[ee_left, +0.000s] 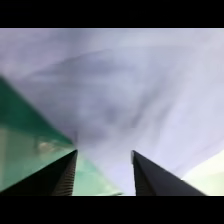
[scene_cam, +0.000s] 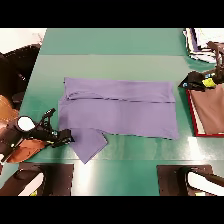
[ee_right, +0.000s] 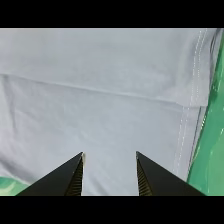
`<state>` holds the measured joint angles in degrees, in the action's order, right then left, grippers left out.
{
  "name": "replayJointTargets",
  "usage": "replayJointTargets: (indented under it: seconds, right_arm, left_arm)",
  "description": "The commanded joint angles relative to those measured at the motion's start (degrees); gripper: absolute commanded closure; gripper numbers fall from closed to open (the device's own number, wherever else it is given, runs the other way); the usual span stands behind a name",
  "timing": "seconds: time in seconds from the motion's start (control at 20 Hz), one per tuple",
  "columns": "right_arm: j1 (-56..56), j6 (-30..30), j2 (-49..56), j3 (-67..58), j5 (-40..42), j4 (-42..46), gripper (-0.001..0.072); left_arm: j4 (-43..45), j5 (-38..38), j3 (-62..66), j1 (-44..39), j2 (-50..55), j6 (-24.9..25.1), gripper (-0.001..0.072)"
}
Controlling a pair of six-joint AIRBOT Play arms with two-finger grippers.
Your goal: Fold the shirts.
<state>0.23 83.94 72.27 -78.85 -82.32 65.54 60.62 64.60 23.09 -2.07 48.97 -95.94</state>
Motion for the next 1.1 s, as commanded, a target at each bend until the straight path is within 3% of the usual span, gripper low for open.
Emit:
replayJointTargets:
  seconds: [0.0,0.05,0.1,0.3,0.55,0.75,1.05]
  right_arm:
    - [0.0,0.0,-0.1,0.0,-2.2,0.0,0.0331]
    - [-0.1,0.0,-0.1,0.0,-3.5,0.6,0.0331]
    - [-0.5,-0.1,-0.1,0.0,-4.7,0.7,0.0331]
    - [-5.5,-0.7,-3.7,8.9,-5.7,0.7,0.0331]
    - [-17.9,-0.4,-13.7,36.5,-4.2,6.1,0.0323]
    - [-27.6,-0.3,-16.6,53.1,1.7,-1.7,0.0322]
    - [-27.3,-2.0,-16.5,56.3,13.4,-10.5,0.0324]
  left_arm:
    - [-2.8,-4.9,-0.8,0.0,-0.2,0.0,0.0292]
    - [-2.7,-4.9,-0.8,0.0,-0.2,0.0,0.0388]
    - [-2.8,-5.2,-0.8,0.0,-0.2,0.9,0.069]
    - [-2.7,-5.1,2.1,0.0,-0.2,2.2,0.0685]
    - [-2.8,-4.2,6.3,0.0,-0.2,4.9,0.0685]
    - [-2.8,-4.0,6.3,0.0,-0.2,5.5,0.0685]
    - [-2.8,-4.0,6.3,0.0,-0.2,5.5,0.0685]
